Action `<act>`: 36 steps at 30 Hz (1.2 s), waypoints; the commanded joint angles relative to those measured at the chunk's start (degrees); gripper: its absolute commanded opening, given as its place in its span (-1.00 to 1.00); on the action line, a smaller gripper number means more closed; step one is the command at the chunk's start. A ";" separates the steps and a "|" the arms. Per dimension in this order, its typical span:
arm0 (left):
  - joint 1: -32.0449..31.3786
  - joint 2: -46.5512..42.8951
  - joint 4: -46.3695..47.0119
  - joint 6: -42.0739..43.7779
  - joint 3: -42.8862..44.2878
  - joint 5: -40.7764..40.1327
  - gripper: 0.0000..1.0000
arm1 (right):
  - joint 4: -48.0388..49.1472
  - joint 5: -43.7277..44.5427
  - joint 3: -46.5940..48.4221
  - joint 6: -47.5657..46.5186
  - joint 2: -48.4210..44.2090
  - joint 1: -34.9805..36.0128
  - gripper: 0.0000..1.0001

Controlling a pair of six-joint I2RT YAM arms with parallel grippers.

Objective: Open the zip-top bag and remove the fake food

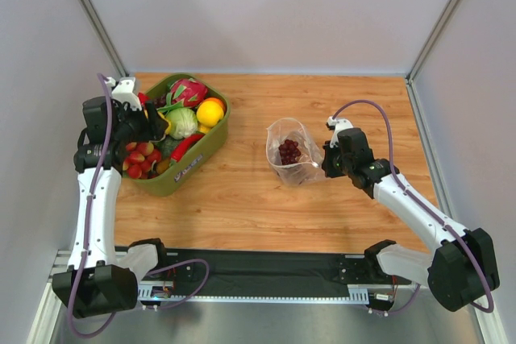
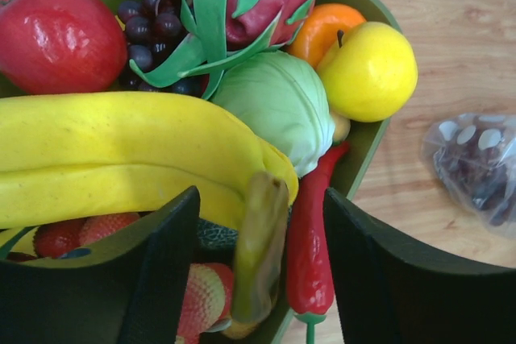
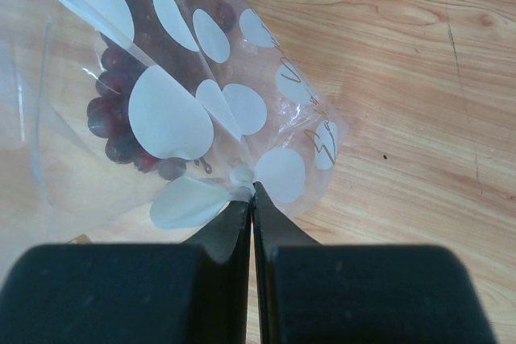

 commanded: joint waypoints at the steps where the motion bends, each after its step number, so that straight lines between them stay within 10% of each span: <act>1: 0.43 -1.32 -0.73 0.18 1.80 1.03 0.50 | 0.41 -1.00 2.15 -0.51 -0.41 -0.10 -0.99; 20: -0.44 -5.62 -1.52 1.06 4.78 3.40 0.85 | 0.14 -1.18 2.24 -0.51 -0.33 -0.10 -0.99; 36: -39.70 5.88 8.66 -1.83 9.53 -8.72 0.72 | -0.73 -1.44 2.33 0.37 -1.11 -0.19 -0.99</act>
